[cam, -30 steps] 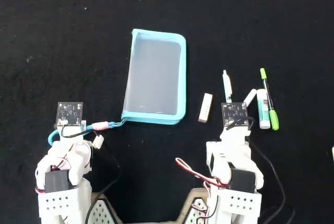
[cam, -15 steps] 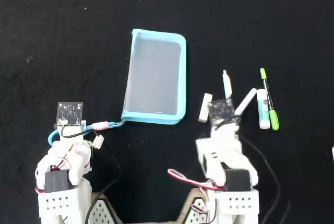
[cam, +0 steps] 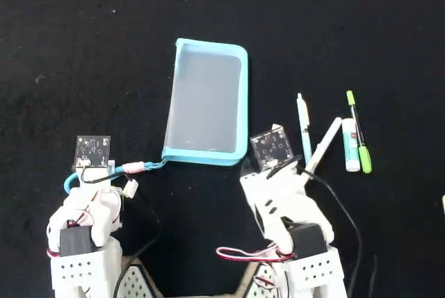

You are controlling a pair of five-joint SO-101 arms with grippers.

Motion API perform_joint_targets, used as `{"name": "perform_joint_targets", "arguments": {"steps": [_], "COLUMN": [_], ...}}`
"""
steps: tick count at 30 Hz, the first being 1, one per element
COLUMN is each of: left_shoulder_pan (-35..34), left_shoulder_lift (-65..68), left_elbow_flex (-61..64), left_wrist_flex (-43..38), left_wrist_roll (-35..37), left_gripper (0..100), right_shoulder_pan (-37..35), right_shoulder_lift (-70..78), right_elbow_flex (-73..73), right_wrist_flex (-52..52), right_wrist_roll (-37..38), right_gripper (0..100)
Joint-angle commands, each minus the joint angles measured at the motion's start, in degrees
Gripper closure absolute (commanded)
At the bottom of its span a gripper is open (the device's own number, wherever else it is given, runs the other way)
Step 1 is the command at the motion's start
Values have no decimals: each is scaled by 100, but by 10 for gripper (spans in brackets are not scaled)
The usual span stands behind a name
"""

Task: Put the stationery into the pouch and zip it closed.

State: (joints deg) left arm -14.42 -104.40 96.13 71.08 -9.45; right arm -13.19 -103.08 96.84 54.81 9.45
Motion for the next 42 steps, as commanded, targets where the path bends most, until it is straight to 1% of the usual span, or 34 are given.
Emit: {"name": "perform_joint_targets", "arguments": {"steps": [1,3,5,7,9,11,13,16,18,20,22,23,25,27,30,33,37,42], "left_shoulder_pan": [-734,-1446,-2000,-2325,-2422,-2343,-2105,-1508,-1042,-611,-321,-251,-330,-365,-541,-875,-1305,-1692], "left_shoulder_lift": [-9,-18,-18,-9,-9,-18,-18,0,9,9,9,9,9,-9,-9,-9,-9,-9], "left_elbow_flex": [-92,-286,-400,-426,-400,-418,-611,-1024,-1130,-1033,-848,-804,-716,-391,-31,40,31,-48], "left_wrist_flex": [-633,-1292,-1943,-2251,-2312,-2321,-2338,-2338,-2321,-2233,-2110,-2084,-2075,-2136,-2435,-2585,-2611,-2620], "left_wrist_roll": [-26,-35,-44,-387,-800,-879,-633,-281,-185,-44,-9,-79,-88,88,229,387,695,1002], "left_gripper": [941,938,938,938,938,938,938,938,938,938,938,938,938,938,941,942,941,938], "right_shoulder_pan": [211,422,545,545,545,554,554,554,554,554,554,554,545,273,-624,-1574,-2356,-2936], "right_shoulder_lift": [-541,-541,-541,-541,-541,-541,-505,-497,-497,-426,-198,-31,444,1015,2044,3099,4365,5525], "right_elbow_flex": [-374,-866,-1481,-2026,-2431,-2791,-3204,-3679,-3864,-4013,-4224,-4374,-4734,-5130,-5464,-5402,-5042,-4488], "right_wrist_flex": [-220,-114,114,396,492,484,519,536,563,677,809,870,1002,1152,1512,1512,782,-193], "right_wrist_roll": [9,9,70,360,501,536,536,536,536,536,536,536,492,484,422,-114,-853,-958], "right_gripper": [942,942,942,942,942,942,942,941,941,941,941,941,941,941,941,941,941,941]}}
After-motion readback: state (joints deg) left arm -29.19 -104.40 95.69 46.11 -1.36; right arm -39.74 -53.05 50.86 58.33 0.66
